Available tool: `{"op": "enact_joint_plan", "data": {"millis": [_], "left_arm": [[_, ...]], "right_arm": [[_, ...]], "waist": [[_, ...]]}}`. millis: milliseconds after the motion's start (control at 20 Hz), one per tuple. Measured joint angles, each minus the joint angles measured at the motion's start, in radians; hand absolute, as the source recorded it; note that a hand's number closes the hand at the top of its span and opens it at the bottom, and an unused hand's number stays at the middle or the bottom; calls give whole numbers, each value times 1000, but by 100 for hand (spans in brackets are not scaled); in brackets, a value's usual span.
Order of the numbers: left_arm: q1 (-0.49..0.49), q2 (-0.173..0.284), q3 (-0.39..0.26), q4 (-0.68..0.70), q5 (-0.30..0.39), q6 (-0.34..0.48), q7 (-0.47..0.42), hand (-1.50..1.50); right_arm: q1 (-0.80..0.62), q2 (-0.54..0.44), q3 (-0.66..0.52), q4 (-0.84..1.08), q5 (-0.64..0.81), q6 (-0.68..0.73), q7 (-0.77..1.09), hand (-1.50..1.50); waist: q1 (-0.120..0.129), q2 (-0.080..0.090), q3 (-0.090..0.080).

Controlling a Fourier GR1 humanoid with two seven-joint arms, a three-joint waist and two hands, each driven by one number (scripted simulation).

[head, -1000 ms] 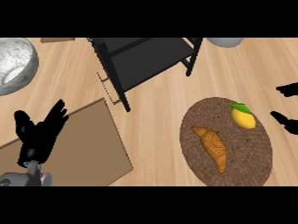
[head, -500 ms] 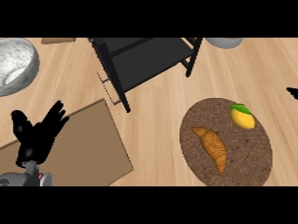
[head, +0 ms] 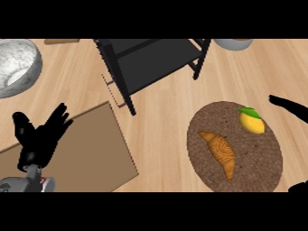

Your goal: Pick the croissant from the placemat and place it in the tiered shelf

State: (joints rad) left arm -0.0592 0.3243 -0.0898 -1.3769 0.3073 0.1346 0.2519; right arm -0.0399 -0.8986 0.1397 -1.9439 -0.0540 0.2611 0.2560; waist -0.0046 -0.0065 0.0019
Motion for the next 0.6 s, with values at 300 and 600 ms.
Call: {"op": "enact_joint_plan", "data": {"millis": [300,600], "left_arm": [[-6,-14,0,1,-20,2,-6,0],[-11,-10,24,22,-19,-30,-19,0]], "right_arm": [[-91,102,147,-98,176,-77,301,-150],[-184,223,280,-76,314,-56,512,-150]], "waist": [[12,2,1],[14,2,2]]}}
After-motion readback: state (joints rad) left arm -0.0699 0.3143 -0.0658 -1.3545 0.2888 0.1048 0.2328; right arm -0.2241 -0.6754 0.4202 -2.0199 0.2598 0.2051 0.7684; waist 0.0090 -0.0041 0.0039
